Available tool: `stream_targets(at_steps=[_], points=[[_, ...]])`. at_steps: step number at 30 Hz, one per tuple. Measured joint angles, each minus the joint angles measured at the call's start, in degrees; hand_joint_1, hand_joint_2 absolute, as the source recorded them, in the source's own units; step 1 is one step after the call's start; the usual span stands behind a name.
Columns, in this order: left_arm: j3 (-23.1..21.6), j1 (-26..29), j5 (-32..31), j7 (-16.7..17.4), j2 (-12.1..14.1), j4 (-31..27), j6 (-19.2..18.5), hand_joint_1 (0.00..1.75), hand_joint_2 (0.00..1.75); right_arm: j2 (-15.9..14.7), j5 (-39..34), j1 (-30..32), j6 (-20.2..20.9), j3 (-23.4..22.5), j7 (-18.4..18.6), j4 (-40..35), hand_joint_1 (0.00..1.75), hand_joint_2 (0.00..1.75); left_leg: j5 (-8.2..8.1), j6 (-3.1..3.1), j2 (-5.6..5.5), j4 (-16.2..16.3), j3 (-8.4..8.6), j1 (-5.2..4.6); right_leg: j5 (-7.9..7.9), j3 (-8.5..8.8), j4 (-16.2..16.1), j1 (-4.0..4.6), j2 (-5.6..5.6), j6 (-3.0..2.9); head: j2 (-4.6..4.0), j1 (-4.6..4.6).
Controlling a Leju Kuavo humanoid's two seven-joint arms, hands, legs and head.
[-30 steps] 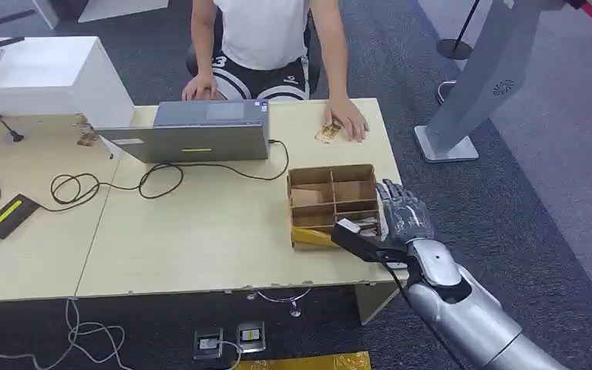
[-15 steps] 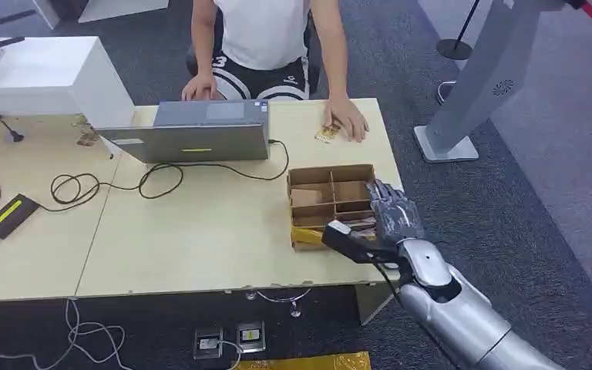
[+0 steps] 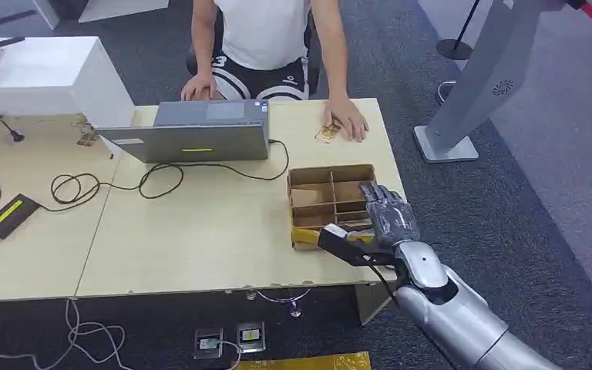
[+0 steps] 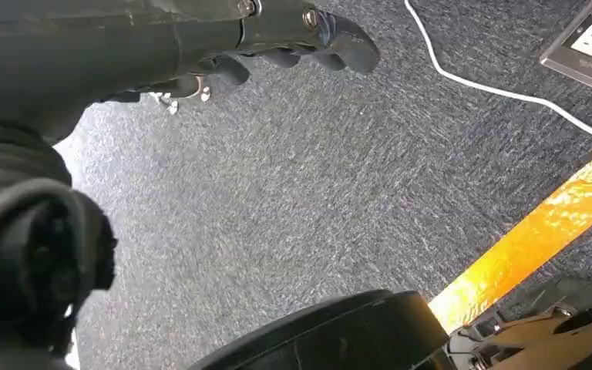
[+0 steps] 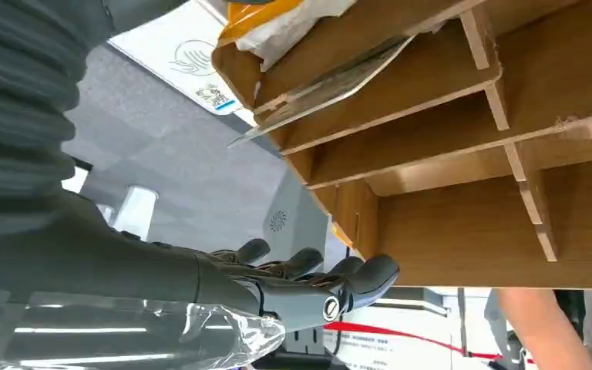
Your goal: Pass the card to the sensor for recognition and then transmit it.
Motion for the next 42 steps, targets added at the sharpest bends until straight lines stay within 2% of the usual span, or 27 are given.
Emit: stream_targets(at_steps=[11,42], points=[[0.0,0.14,0.52,-0.2,-0.07,0.0,0.07,0.0,0.0,0.31,-0.26,0.0,2.01,0.02,-0.06,0.0,1.75,1.75,0.0,0.0,0.0,0.0,0.0,0.0,0.0,0.0,0.0,0.0,0.0,0.0,0.0,0.0],[0.0,0.12,0.79,-0.33,-0.48,0.0,0.39,0.0,0.0,0.94,-0.41,-0.24,2.47,0.02,-0.2,0.26,1.75,1.75,0.0,0.0,0.0,0.0,0.0,0.0,0.0,0.0,0.0,0.0,0.0,0.0,0.0,0.0]])
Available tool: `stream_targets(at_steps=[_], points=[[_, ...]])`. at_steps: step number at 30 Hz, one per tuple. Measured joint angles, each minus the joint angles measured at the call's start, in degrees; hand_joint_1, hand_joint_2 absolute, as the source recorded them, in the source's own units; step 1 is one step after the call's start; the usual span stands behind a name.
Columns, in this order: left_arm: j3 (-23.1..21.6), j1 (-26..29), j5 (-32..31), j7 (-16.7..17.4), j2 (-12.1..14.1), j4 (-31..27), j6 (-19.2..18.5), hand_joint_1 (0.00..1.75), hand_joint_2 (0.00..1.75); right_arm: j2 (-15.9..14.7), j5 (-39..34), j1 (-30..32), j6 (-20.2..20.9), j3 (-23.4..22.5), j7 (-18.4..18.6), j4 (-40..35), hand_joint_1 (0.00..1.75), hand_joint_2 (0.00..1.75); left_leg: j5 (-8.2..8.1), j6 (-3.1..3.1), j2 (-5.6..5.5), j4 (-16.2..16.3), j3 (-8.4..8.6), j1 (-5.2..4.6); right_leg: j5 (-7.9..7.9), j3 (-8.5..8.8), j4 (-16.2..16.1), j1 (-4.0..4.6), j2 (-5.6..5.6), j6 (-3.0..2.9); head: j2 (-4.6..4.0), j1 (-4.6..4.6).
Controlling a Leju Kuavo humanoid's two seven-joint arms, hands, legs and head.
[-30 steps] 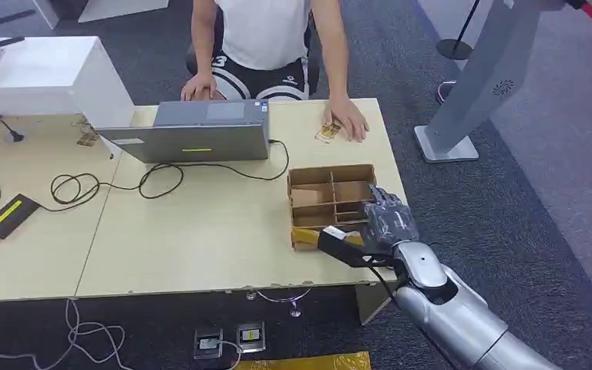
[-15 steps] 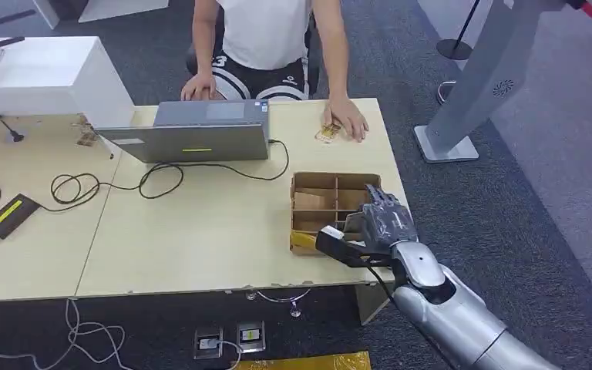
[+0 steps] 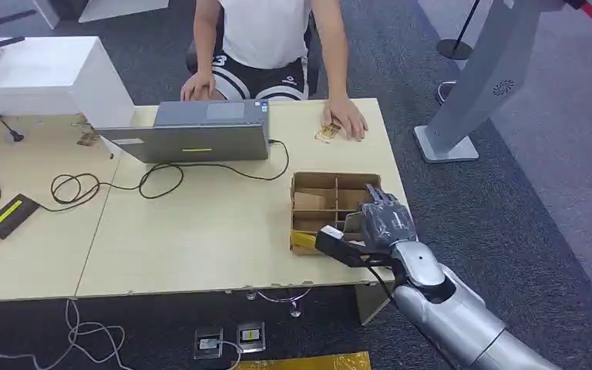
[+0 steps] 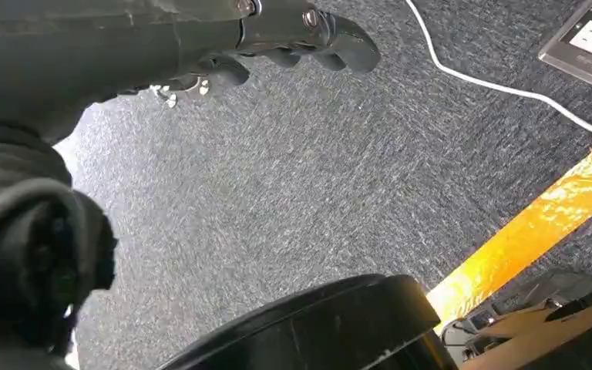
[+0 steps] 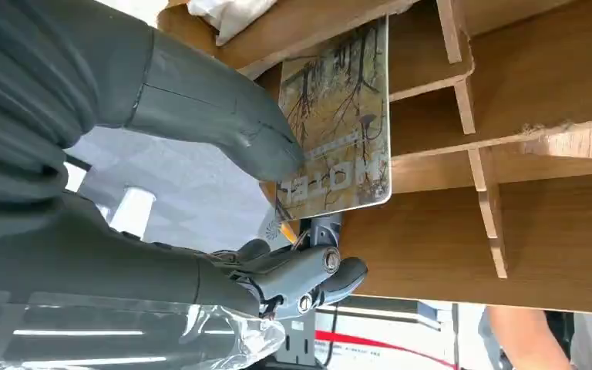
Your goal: Pass the card to the sensor for recognition and then transmit it.
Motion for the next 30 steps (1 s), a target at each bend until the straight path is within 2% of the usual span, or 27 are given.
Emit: stream_targets(at_steps=[8,15,25,30], points=[[0.0,-0.03,-0.09,-0.09,-0.02,0.0,0.37,0.0,0.0,-0.04,2.4,-1.88,-3.65,-0.57,1.64,-1.07,1.75,1.75,0.01,0.0,0.01,0.0,0.02,0.0,0.01,0.0,0.0,0.0,0.02,0.0,0.0,0.0],[0.0,0.01,0.26,-0.7,-0.13,0.0,1.01,0.0,0.0,-1.47,4.11,-5.98,-4.29,-3.7,3.54,-5.42,1.75,1.75,0.01,0.0,0.0,0.02,0.04,-0.01,0.01,0.0,0.0,0.0,0.02,0.0,0.0,0.0],[0.0,0.06,0.02,-0.72,-0.2,0.07,0.85,0.0,0.0,-4.02,5.33,-8.29,-3.78,-6.34,4.37,-10.41,1.75,1.75,0.0,0.0,0.03,0.01,0.02,-0.01,0.01,-0.01,0.0,-0.01,0.02,0.0,0.0,-0.04],[0.0,-0.2,-0.94,-0.72,-0.31,0.11,-0.37,0.0,0.0,-4.11,6.14,-11.3,-0.77,-6.23,4.63,-11.41,1.75,1.75,0.01,0.0,0.01,0.01,0.03,0.0,0.01,0.0,0.0,0.0,0.02,0.0,0.0,0.0]])
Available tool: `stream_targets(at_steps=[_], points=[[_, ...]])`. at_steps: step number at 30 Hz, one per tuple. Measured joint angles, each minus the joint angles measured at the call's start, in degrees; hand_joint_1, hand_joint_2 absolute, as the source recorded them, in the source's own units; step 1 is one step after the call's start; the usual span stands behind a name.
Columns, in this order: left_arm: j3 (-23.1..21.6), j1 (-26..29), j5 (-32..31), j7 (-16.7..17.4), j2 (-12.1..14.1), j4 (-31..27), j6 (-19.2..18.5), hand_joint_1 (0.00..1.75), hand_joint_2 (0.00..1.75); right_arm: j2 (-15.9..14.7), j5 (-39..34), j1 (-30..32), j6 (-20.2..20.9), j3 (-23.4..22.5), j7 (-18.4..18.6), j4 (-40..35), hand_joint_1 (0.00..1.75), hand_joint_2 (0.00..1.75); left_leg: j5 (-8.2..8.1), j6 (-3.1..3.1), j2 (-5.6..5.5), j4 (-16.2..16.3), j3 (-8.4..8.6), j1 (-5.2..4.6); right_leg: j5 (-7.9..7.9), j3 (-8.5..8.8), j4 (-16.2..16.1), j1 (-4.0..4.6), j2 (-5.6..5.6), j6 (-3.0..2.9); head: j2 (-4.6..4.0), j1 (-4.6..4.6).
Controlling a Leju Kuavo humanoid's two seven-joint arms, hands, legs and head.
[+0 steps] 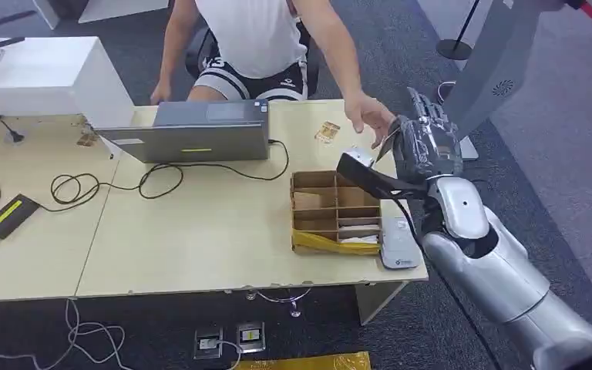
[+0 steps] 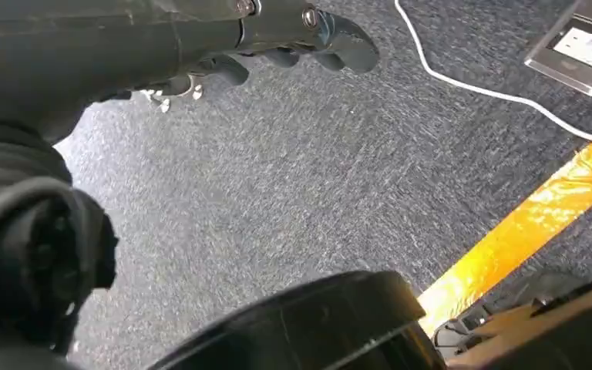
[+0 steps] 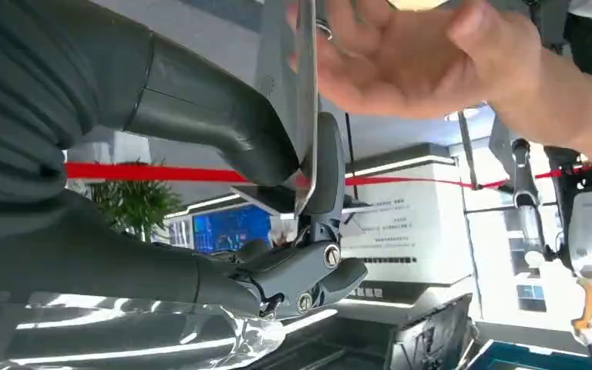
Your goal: Pass the card to the sensor for recognition and then transmit it.
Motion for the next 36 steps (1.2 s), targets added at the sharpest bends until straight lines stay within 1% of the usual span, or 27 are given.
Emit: stream_targets(at_steps=[6,9,11,14,19,24,25,30,31,36], points=[[-0.07,-0.59,-1.05,0.04,0.0,0.0,-1.29,0.0,0.0,0.11,-1.46,-2.64,1.05,0.48,-0.3,1.2,1.75,1.75,0.0,0.0,-0.01,0.0,-0.05,0.0,0.0,0.0,0.0,-0.01,-0.02,0.0,0.0,-0.02],[-0.09,-1.06,-1.97,0.15,0.0,0.0,-2.14,0.0,0.0,0.88,-5.53,-5.83,-0.42,1.18,-1.27,5.03,1.75,1.75,0.0,0.0,-0.01,0.0,-0.08,0.0,0.0,-0.02,0.01,-0.01,-0.02,0.0,0.0,-0.02],[-0.09,-1.61,-2.62,0.31,0.0,0.0,-2.23,0.0,0.0,1.84,-6.43,-8.39,-2.19,1.75,-1.75,8.88,1.75,1.75,0.01,0.0,-0.04,0.0,-0.08,0.0,0.0,-0.02,0.01,-0.01,-0.02,0.0,0.0,-0.02],[-0.11,-2.38,-2.84,0.48,0.02,0.0,-2.6,0.0,0.0,2.82,-6.95,-10.99,-2.95,2.38,-2.08,12.7,1.75,1.75,0.02,0.01,-0.11,0.0,-0.07,0.0,0.0,-0.01,0.01,-0.01,-0.04,0.0,0.0,-0.02],[-0.13,-2.79,-3.26,0.9,0.02,0.0,-2.73,0.0,0.0,4.15,-7.48,-13.01,-3.26,3.65,-1.9,17.29,1.75,1.75,0.02,0.01,-0.09,0.0,-0.08,0.01,0.0,-0.01,0.02,0.0,-0.04,0.0,0.0,0.0],[-0.13,-2.79,-3.34,0.96,0.02,0.0,-2.99,0.0,0.0,6.03,-7.63,-14.15,-4.33,4.85,-2.6,22.47,1.75,1.75,0.01,0.01,-0.1,0.0,-0.08,0.01,0.0,-0.01,0.01,0.0,-0.04,0.0,0.0,0.02],[-0.13,-2.77,-3.34,0.96,0.04,0.0,-3.02,0.0,0.0,6.43,-7.67,-14.21,-4.52,5.12,-2.78,23.46,1.22,1.75,0.01,0.01,-0.1,0.0,-0.08,0.01,0.0,-0.01,0.01,0.0,-0.03,0.0,0.0,-0.02],[-0.11,-2.74,-3.34,1.01,0.0,0.0,-3.08,0.0,0.0,7.41,-7.8,-14.21,-5.57,6.23,-3.1,27.06,1.22,1.75,0.02,0.01,-0.14,0.0,-0.09,0.01,0.0,-0.01,0.01,0.0,-0.04,0.0,0.0,0.0],[-0.11,-2.73,-3.34,0.98,0.0,0.0,-3.12,0.0,0.0,7.56,-7.8,-14.21,-5.75,6.34,-3.1,27.7,0.02,1.75,0.02,0.01,-0.14,0.0,-0.09,0.01,0.0,-0.01,0.01,0.0,-0.04,0.0,0.0,0.0],[-0.13,-2.74,-3.39,1.01,0.0,0.02,-3.28,0.0,0.0,8.13,-7.52,-14.38,-6.43,6.97,-3.13,29.99,0.0,1.75,0.02,0.01,-0.12,0.0,-0.08,0.01,0.0,-0.01,0.01,-0.01,-0.03,0.0,0.0,0.0]])
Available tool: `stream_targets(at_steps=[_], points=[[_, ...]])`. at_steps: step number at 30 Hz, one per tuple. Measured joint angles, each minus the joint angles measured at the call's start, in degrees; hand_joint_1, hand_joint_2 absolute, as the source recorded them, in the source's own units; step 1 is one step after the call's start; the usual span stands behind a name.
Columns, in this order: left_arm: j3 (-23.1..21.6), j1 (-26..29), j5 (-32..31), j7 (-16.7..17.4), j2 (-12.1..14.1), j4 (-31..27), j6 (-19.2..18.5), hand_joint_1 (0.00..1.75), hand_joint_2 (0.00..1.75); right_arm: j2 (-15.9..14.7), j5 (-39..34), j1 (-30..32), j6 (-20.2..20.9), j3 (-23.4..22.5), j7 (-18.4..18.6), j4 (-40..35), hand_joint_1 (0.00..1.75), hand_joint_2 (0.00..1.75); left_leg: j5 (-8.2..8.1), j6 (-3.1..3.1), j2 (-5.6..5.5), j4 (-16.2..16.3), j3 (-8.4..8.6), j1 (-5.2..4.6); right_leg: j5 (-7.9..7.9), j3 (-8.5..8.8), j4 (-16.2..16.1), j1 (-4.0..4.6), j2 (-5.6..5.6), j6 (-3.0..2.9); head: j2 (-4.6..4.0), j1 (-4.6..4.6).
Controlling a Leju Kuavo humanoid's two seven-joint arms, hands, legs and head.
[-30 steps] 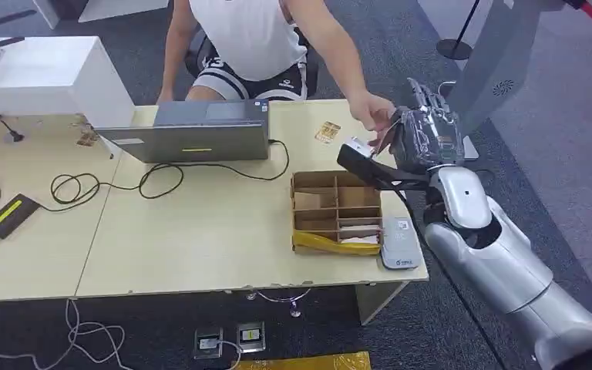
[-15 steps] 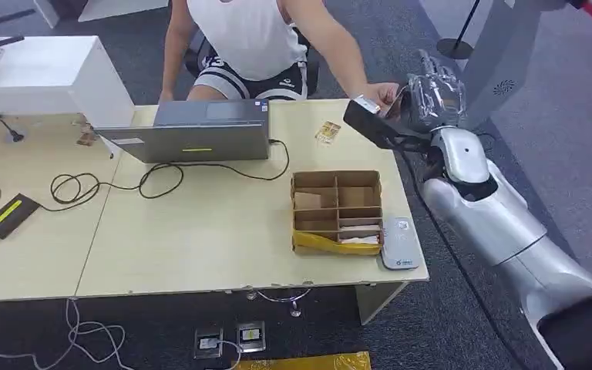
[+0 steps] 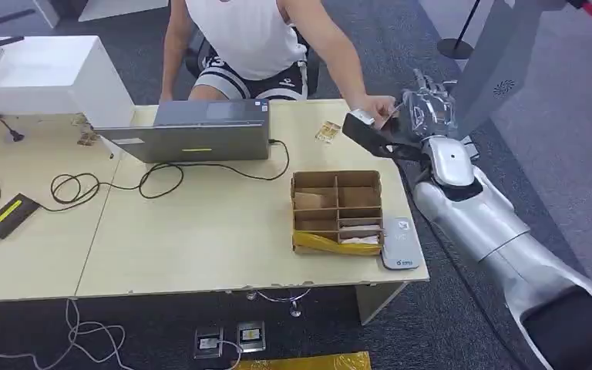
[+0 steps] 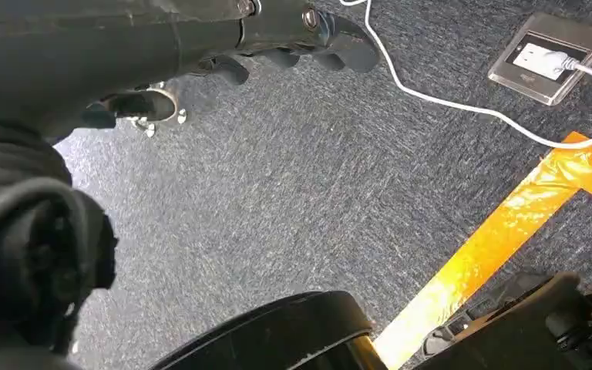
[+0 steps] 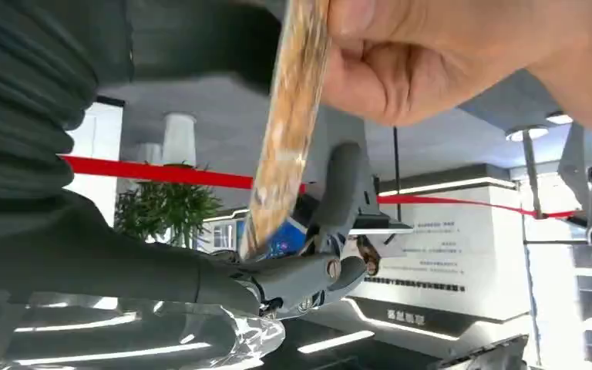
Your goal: Pass the card to the sensor for recognition and then transmit it.
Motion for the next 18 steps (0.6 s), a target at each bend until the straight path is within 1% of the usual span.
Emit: stream_targets(at_steps=[7,10,12,14,18], points=[[0.02,0.0,-0.04,-0.02,0.04,0.11,0.09,0.0,0.0,0.39,0.46,-0.66,-1.88,1.05,0.55,1.66,0.0,1.75,0.0,0.0,0.0,0.0,0.01,0.0,0.0,0.0,0.0,0.0,0.0,0.0,0.0,0.0],[0.02,0.07,-0.07,-0.02,0.04,0.13,0.33,0.0,0.0,0.39,0.15,-0.83,-4.44,1.16,0.77,1.88,0.0,1.75,0.0,0.0,0.0,0.0,0.02,0.0,0.0,0.0,0.0,0.0,0.0,0.0,0.0,0.0],[0.04,0.2,-0.07,-0.02,0.07,0.13,0.55,0.0,0.0,0.26,0.72,-0.86,-6.8,1.14,1.55,1.68,0.0,1.75,0.0,0.0,0.01,0.0,0.04,0.0,0.0,0.0,0.0,0.0,0.02,0.0,0.0,0.0],[0.07,0.4,-0.07,-0.13,0.11,0.13,0.88,0.0,0.0,-0.55,2.56,-0.69,-8.57,1.09,2.76,0.28,0.0,1.75,0.0,0.0,0.01,0.01,0.05,-0.01,0.0,-0.01,-0.01,0.0,0.03,0.0,0.0,-0.02],[0.11,0.8,-0.07,-0.17,0.17,0.13,1.09,0.0,0.0,-2.97,3.61,-0.22,-8.57,1.03,3.78,-4.29,0.0,1.75,-0.01,0.0,0.05,0.02,0.04,-0.01,0.0,-0.01,-0.01,-0.01,0.03,0.0,0.0,0.0]])
